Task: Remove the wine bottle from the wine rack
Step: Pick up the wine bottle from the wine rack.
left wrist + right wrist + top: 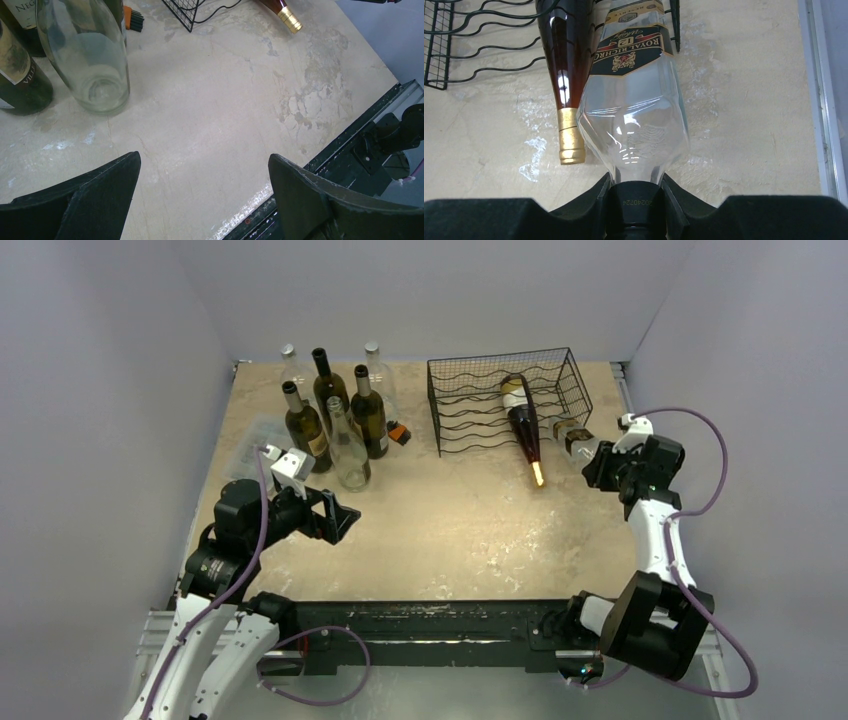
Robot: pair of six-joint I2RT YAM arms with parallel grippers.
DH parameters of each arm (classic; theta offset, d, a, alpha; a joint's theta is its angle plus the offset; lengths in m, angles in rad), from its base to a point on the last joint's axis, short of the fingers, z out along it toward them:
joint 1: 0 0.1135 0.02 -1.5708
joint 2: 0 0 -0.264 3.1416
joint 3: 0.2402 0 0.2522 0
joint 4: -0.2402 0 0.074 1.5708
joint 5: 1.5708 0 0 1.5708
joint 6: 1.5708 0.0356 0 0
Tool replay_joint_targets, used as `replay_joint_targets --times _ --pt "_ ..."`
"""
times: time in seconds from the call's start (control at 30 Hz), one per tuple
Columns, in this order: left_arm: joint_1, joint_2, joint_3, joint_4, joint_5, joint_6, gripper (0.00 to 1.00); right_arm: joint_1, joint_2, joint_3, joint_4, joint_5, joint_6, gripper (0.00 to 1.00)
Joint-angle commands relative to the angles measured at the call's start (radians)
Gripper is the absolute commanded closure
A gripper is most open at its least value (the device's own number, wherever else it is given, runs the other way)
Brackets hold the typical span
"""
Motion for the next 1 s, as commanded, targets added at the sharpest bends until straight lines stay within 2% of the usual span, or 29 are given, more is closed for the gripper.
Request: replay_joint_targets --times 0.0,0.6,0.97 --pt "0.005 -0.007 -0.002 0.011 -0.005 0.014 0.00 -0.004 -0.063 0.018 0.021 -0.022 -0.045 1.00" --pt "0.005 -0.017 -0.003 0.011 -0.002 0.014 0.00 -0.013 -0.183 0.063 -0.119 -0.001 -0.161 1.00" --pt "0.005 -0.023 -0.004 0.011 0.003 0.014 0.00 -0.013 -0.230 0.143 -0.246 0.032 -0.285 1.00"
